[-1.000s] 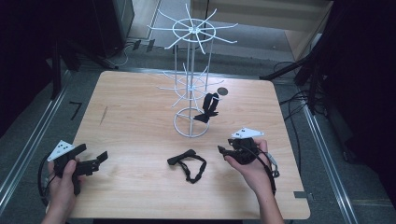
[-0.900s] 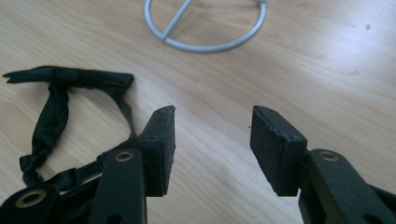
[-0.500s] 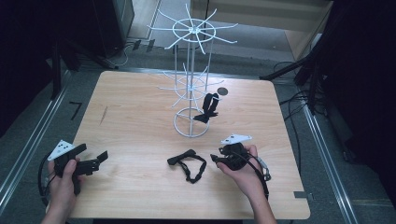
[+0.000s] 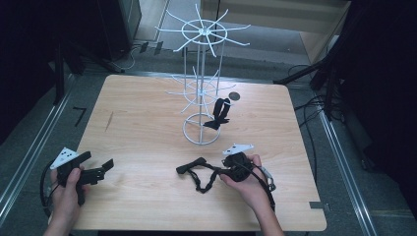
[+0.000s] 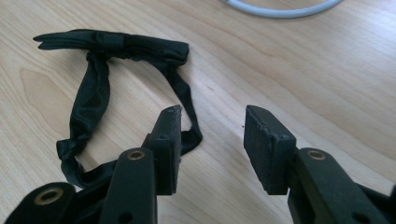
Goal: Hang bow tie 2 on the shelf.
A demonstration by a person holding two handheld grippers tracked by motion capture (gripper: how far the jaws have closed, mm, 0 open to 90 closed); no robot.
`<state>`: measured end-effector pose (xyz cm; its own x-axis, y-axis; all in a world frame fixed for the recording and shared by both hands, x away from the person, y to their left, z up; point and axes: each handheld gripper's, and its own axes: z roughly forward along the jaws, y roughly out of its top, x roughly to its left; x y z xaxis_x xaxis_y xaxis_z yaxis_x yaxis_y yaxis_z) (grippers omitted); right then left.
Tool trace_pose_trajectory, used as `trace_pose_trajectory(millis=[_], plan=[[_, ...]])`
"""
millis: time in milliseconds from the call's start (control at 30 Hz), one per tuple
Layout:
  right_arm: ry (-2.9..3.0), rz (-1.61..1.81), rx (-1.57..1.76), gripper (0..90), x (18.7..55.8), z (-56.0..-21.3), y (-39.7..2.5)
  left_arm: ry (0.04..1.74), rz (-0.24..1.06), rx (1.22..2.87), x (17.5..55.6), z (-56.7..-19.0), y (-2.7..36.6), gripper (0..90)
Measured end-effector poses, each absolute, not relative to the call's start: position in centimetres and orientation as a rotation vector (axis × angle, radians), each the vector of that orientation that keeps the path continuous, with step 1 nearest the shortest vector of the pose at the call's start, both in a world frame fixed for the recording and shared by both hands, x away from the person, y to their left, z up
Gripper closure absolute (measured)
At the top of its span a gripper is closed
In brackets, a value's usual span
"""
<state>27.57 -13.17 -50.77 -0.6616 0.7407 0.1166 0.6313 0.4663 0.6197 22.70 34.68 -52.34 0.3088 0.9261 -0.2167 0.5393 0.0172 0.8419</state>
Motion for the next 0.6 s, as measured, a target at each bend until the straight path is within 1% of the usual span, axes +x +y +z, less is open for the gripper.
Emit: trace_pose_trajectory(millis=[167, 400, 600], plan=[[2.562, 0.949, 1.186, 58.1, 27.5, -51.2, -12.5, 1.352, 0.522, 1.646, 22.7, -52.3, 34.7, 0.0], [2.572, 0.907, 1.175, 60.6, 27.4, -51.5, -11.7, 1.354, 0.521, 1.648, 22.7, -52.3, 34.7, 0.0], [2.582, 0.876, 1.156, 65.6, 27.3, -52.0, -11.2, 1.354, 0.519, 1.65, 22.7, -52.3, 34.7, 0.0]])
